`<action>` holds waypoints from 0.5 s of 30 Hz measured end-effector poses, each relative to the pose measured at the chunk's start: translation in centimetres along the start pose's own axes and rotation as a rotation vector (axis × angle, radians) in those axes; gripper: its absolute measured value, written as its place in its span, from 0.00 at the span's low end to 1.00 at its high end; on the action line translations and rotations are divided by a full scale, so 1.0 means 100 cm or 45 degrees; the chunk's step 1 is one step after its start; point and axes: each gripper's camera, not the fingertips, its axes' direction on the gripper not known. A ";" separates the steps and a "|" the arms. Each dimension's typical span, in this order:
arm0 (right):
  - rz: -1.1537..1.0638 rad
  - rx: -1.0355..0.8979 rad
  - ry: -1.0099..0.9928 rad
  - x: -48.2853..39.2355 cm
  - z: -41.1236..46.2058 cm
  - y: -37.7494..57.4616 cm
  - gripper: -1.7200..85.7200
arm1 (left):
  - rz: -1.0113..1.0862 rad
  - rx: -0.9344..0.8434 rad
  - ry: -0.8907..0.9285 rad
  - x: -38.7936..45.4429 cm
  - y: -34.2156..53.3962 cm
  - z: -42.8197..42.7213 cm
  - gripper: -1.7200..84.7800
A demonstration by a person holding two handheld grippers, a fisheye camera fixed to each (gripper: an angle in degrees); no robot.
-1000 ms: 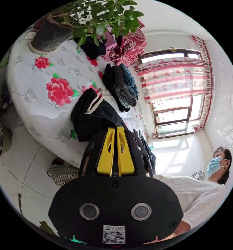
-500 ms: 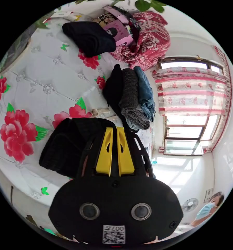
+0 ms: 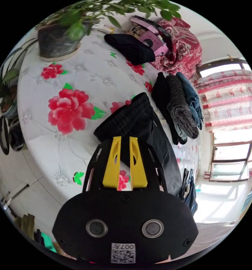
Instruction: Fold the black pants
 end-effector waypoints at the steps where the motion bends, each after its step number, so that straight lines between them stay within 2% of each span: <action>1: 0.020 0.001 -0.034 0.009 0.013 -0.002 0.11 | -0.091 0.027 0.018 -0.007 0.011 0.002 0.11; 3: 0.003 -0.001 -0.078 0.008 0.036 -0.007 0.11 | -0.200 0.019 0.023 -0.011 0.018 0.011 0.13; 6: -0.018 -0.070 -0.095 -0.005 0.088 -0.011 0.10 | -0.186 0.009 -0.022 0.005 0.013 0.040 0.14; 8: -0.005 -0.026 0.054 -0.017 0.106 -0.008 0.07 | -0.138 0.034 -0.091 0.022 0.007 0.055 0.12; 9: -0.048 -0.137 0.055 -0.021 0.124 -0.009 0.06 | -0.102 0.052 -0.139 0.032 0.001 0.062 0.10; 12: -0.016 -0.106 -0.031 -0.007 0.113 -0.007 0.05 | 0.016 -0.075 -0.191 0.048 -0.029 0.072 0.06; 13: 0.011 -0.087 -0.104 0.009 0.099 -0.004 0.04 | 0.083 -0.072 -0.168 0.053 -0.037 0.067 0.06; 15: -0.008 -0.055 -0.087 0.031 0.079 0.009 0.04 | 0.224 -0.086 -0.155 0.064 -0.043 0.062 0.06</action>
